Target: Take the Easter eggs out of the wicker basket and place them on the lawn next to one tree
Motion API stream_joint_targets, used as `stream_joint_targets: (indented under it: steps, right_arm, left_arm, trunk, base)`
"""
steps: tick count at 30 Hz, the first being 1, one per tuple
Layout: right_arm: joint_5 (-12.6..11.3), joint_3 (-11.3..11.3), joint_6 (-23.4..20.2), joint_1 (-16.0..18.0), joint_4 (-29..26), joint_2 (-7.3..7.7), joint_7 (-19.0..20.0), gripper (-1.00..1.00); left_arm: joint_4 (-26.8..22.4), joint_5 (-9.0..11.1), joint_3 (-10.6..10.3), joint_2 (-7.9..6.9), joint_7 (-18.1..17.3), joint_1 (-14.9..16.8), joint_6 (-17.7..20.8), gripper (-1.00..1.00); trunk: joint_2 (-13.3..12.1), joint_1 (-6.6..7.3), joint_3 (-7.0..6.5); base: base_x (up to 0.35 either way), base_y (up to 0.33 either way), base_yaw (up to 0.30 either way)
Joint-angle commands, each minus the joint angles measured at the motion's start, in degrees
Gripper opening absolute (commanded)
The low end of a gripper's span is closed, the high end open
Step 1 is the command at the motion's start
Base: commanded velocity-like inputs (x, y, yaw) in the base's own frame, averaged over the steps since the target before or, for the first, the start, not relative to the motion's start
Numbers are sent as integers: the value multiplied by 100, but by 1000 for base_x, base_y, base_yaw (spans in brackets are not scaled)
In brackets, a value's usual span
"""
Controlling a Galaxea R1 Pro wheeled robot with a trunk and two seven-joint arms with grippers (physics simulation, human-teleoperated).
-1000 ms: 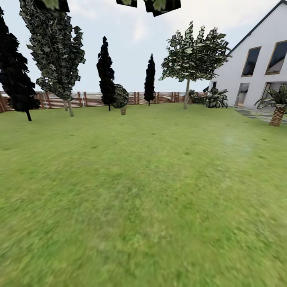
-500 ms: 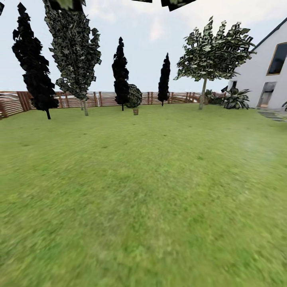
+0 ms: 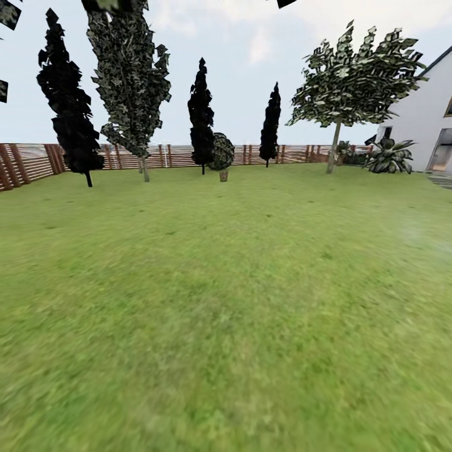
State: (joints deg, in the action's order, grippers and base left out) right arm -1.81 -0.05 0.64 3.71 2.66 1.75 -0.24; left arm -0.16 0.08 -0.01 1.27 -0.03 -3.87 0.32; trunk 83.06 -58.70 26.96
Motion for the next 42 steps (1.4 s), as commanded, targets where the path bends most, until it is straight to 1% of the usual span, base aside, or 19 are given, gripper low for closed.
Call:
stream_joint_targets:
  steps: [1,42]
  right_arm:
    - [-20,3,7,7,12,3,2,100]
    - [-14,5,2,6,15,10,6,100]
  left_arm:
    - [-2,1,1,-2,-3,1,3,100]
    - [-1,1,-14,0,-6,1,3,100]
  trunk:
    - [2,-3,4]
    - [2,-3,4]
  base:
    - [313,-187,5]
    - [313,-187,0]
